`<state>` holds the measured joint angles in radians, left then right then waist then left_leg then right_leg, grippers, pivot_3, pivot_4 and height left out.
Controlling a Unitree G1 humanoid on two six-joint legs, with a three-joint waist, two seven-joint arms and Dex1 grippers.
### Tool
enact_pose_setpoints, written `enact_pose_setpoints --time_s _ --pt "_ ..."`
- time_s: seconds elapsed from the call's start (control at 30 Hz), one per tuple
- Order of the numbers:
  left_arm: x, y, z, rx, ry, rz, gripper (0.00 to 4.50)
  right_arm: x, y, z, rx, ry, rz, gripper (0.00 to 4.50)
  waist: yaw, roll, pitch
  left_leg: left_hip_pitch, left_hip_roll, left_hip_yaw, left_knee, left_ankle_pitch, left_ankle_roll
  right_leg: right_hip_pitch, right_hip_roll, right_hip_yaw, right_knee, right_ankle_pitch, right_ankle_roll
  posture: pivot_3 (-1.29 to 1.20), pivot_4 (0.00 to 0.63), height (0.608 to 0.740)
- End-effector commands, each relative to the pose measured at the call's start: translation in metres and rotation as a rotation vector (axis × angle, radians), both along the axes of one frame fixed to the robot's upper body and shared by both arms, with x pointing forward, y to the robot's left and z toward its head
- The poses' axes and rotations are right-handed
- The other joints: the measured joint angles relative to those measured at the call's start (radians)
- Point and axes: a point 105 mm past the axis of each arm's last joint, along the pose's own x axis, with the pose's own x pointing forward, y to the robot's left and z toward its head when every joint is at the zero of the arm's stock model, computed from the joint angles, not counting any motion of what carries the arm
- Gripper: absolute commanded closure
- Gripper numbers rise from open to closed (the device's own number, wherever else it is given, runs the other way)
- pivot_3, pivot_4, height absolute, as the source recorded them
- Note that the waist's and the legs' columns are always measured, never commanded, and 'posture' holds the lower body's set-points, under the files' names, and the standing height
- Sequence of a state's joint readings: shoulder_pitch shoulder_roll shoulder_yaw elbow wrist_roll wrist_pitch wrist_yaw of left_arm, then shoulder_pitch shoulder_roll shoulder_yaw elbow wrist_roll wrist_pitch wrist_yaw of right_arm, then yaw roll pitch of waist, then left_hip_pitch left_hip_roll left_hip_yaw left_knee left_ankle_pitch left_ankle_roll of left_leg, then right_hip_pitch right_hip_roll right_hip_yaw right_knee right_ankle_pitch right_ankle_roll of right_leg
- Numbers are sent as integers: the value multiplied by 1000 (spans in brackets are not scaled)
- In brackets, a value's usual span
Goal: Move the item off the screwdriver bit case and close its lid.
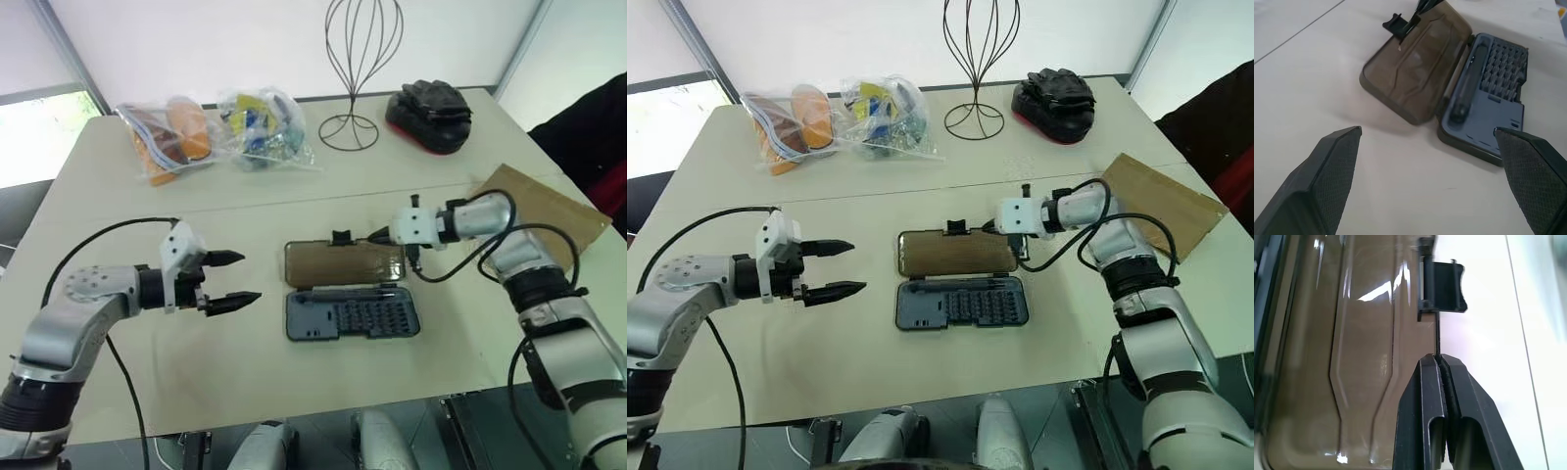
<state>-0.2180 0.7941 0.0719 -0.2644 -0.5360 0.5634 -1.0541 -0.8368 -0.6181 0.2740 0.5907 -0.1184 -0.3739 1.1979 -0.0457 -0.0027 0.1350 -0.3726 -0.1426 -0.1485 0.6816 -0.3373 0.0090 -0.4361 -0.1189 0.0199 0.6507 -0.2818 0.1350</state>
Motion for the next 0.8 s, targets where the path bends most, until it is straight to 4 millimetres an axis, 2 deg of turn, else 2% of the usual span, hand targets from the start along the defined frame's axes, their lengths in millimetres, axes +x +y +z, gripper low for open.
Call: enact_pose_setpoints --time_s 0.03,0.17,0.37,0.53,0.8 --pt "-3 -9 9 -12 -39 -30 0 -3 17 1 29 -2 25 4465 0 0 0 0 0 0 0 0 0 0 0 0 0 0 0 0 150 740" --pt "-3 -8 9 -17 -43 -12 0 5 8 -9 -11 27 -53 4465 1 0 0 0 0 0 0 0 0 0 0 0 0 0 0 0 150 740" --pt "-3 -8 8 -24 -50 4 0 16 -2 -12 -23 24 -127 4465 2 0 0 0 0 0 0 0 0 1 0 0 0 0 0 0 150 740" --pt "0 -8 8 -29 -56 10 0 15 0 -14 -38 17 -102 4465 1 0 0 0 0 0 1 0 0 1 0 0 0 0 0 0 150 740" --pt "4 -10 7 -37 -59 18 0 17 11 0 -4 -45 -71 4465 0 0 0 0 0 0 1 0 0 1 0 0 0 0 0 0 150 740"
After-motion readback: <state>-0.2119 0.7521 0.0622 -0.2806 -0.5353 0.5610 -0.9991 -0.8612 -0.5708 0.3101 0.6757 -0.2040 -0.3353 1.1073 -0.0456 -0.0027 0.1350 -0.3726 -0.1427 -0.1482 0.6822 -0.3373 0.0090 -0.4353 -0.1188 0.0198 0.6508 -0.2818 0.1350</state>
